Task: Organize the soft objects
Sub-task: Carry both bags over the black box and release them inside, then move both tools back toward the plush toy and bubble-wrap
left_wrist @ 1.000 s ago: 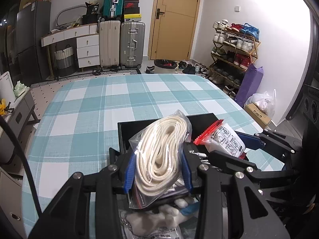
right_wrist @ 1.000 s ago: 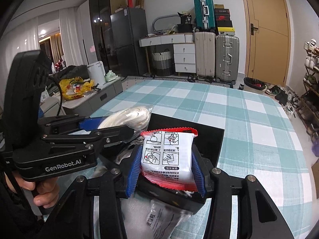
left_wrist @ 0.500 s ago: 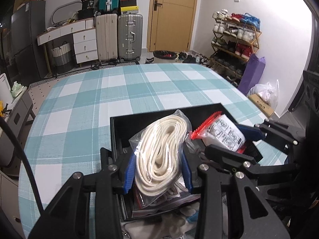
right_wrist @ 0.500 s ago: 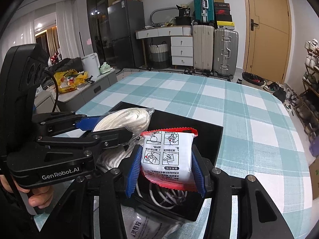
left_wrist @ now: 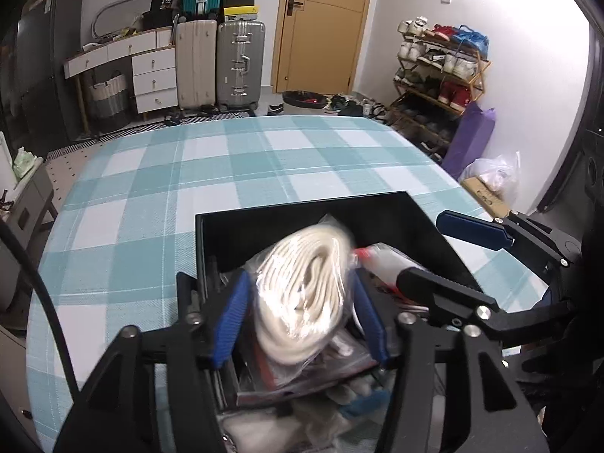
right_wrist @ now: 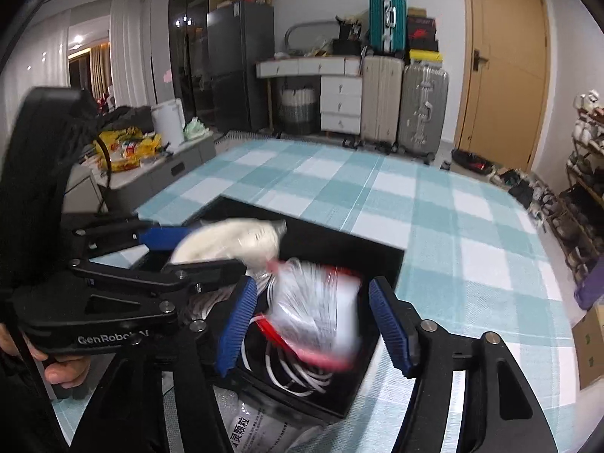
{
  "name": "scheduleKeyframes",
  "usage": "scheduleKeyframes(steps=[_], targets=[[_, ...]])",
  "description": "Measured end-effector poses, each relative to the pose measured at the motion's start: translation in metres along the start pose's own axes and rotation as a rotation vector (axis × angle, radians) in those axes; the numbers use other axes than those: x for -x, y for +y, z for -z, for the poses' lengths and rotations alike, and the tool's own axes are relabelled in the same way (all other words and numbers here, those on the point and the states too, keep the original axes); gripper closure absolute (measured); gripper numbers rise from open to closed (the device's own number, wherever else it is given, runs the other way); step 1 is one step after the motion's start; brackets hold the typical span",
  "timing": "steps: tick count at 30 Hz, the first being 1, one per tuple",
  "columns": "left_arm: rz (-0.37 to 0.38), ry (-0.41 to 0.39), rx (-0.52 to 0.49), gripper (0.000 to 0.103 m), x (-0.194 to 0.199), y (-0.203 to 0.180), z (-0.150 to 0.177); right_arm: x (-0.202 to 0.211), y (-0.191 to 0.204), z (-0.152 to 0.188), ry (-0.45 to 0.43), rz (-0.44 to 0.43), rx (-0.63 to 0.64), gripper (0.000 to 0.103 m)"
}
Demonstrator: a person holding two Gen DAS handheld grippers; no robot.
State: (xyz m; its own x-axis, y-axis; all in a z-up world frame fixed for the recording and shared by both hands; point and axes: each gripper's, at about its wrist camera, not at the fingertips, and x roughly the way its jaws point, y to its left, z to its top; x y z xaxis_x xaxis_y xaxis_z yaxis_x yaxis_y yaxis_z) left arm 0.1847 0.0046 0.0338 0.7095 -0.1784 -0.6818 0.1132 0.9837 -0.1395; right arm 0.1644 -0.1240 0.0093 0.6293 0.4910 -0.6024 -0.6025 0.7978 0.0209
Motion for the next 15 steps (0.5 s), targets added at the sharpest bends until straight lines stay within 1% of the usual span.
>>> scheduleKeyframes(steps=[1, 2, 3, 4, 7, 8, 9, 10, 12, 15], targets=[[-0.005, -0.005, -0.008, 0.04, 0.003, -0.002, 0.001, 0.004, 0.0, 0.0, -0.002, 0.001, 0.002, 0.035], [-0.011, -0.011, -0.015, 0.039, 0.006, -0.004, 0.002, 0.007, 0.001, 0.001, -0.004, 0.008, 0.005, 0.029], [-0.017, -0.018, -0.019, 0.035, 0.01, -0.005, 0.003, 0.012, 0.001, 0.002, -0.007, 0.014, 0.006, 0.021], [-0.019, -0.022, -0.019, 0.025, 0.014, -0.005, 0.003, 0.018, 0.001, 0.003, -0.01, 0.015, 0.004, 0.018], [-0.024, -0.048, -0.018, 0.013, 0.028, -0.006, 0.008, 0.034, 0.002, 0.009, -0.017, 0.007, -0.002, 0.01], [-0.033, -0.056, -0.026, 0.01, 0.034, -0.006, 0.011, 0.038, 0.003, 0.011, -0.015, 0.007, -0.002, 0.004], [-0.039, -0.058, -0.028, 0.004, 0.037, -0.006, 0.013, 0.043, 0.003, 0.014, -0.019, 0.01, -0.005, 0.001], [-0.046, -0.059, -0.028, 0.0, 0.041, -0.006, 0.015, 0.048, 0.004, 0.017, -0.017, 0.01, -0.011, 0.001], [-0.058, -0.072, -0.03, 0.0, 0.049, -0.004, 0.022, 0.054, 0.005, 0.022, -0.003, -0.005, -0.02, 0.001], [-0.084, -0.069, -0.027, 0.0, 0.058, -0.001, 0.033, 0.062, 0.008, 0.031, -0.006, 0.001, -0.021, 0.001]])
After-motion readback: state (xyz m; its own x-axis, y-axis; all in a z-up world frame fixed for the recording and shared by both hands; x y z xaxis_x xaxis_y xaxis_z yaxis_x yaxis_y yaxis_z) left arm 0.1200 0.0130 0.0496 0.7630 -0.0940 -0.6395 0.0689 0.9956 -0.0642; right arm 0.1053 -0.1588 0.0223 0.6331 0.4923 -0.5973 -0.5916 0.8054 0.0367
